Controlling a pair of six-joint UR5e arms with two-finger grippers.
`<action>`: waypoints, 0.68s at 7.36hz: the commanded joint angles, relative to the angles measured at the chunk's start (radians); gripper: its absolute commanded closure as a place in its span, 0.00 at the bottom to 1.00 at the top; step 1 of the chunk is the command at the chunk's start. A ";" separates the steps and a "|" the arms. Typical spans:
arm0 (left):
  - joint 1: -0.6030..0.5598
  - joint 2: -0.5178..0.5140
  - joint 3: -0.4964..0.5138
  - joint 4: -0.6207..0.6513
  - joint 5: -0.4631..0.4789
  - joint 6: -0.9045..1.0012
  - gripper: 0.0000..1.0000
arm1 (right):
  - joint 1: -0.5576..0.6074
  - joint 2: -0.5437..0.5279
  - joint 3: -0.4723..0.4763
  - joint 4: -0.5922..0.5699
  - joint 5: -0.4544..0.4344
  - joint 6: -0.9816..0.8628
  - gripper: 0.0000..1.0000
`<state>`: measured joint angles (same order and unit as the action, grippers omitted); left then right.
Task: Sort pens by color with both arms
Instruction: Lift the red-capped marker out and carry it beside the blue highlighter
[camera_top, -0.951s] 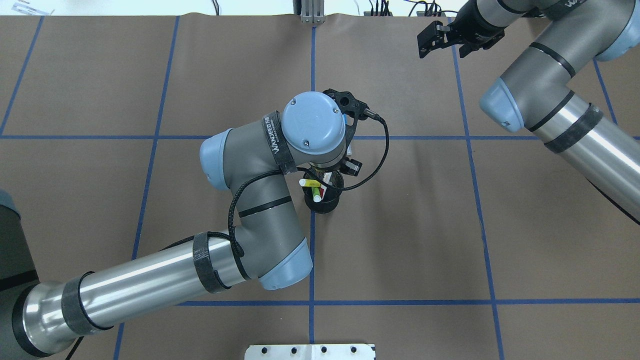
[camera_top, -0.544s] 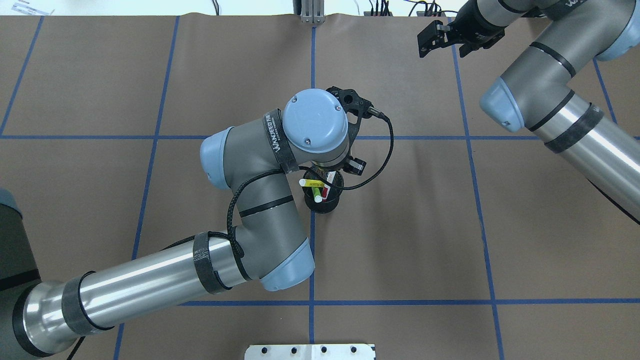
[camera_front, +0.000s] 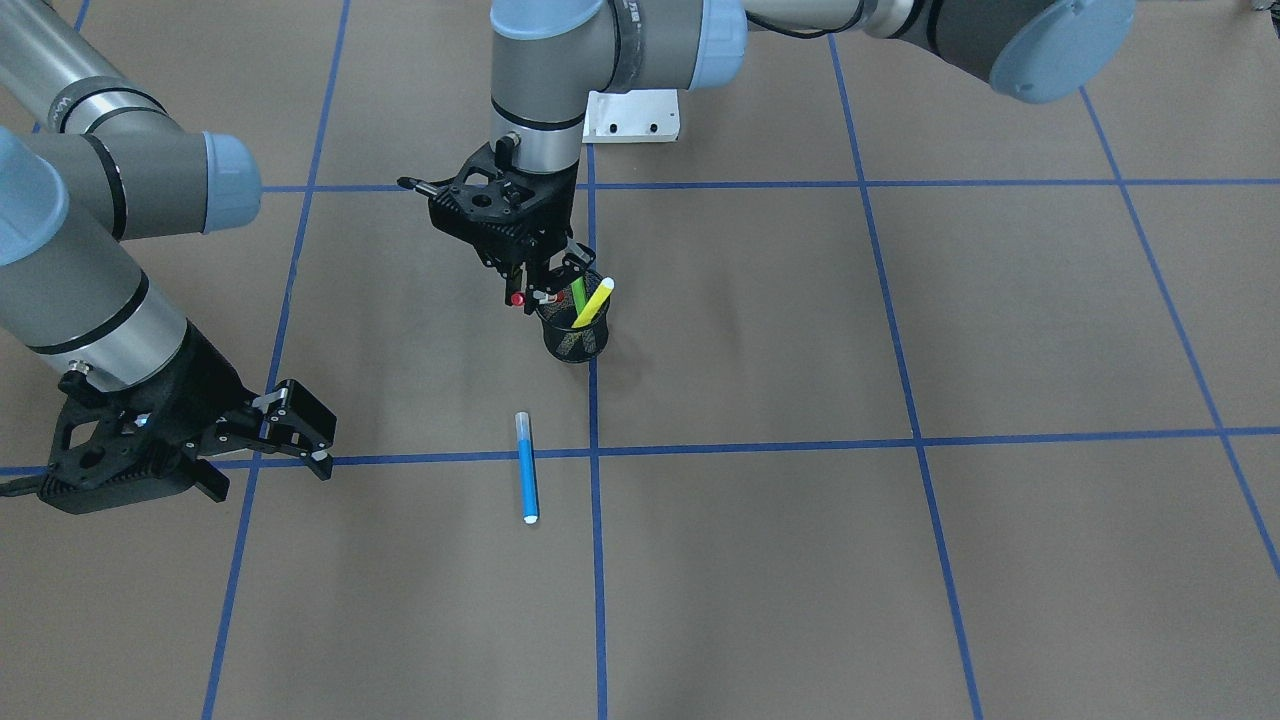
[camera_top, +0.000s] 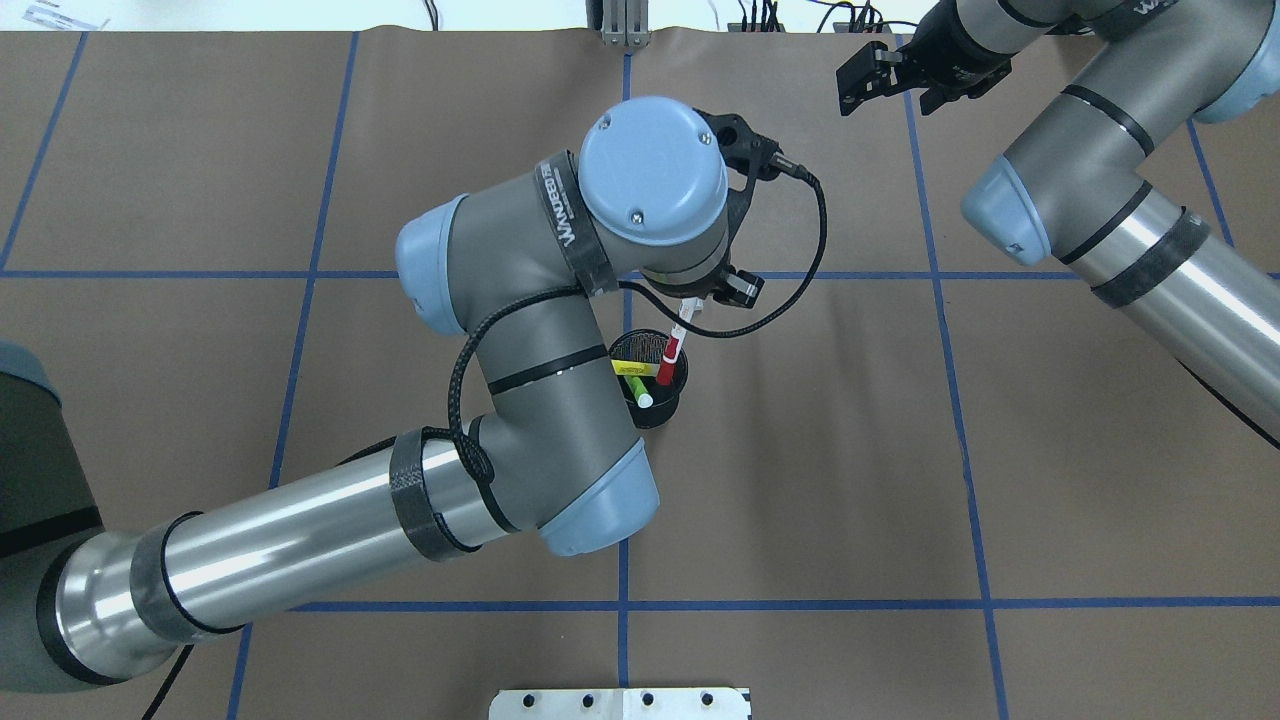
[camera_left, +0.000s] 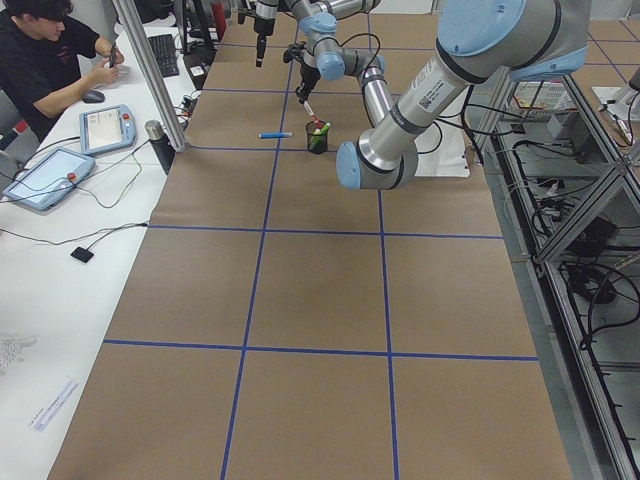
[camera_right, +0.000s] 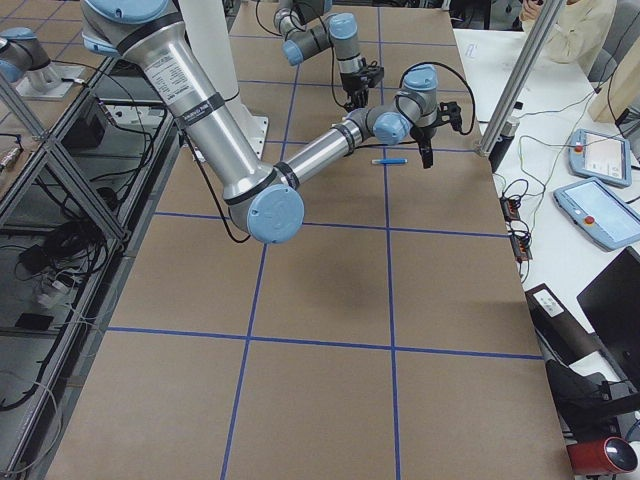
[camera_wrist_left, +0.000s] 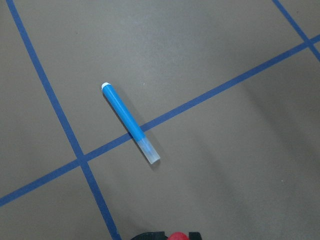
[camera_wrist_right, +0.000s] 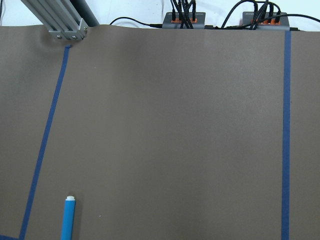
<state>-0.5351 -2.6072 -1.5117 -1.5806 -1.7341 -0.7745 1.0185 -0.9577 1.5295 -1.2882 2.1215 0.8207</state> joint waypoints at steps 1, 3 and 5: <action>-0.078 -0.053 0.001 0.074 -0.077 0.003 0.88 | -0.001 -0.001 0.003 0.000 0.000 0.000 0.02; -0.147 -0.059 0.005 0.059 -0.082 0.000 0.88 | -0.002 -0.001 0.003 0.001 0.000 0.000 0.02; -0.180 -0.059 0.145 -0.108 -0.076 -0.011 0.88 | -0.005 -0.001 0.003 0.001 0.000 0.002 0.02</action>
<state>-0.6951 -2.6652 -1.4607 -1.5705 -1.8133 -0.7773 1.0156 -0.9583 1.5324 -1.2871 2.1209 0.8216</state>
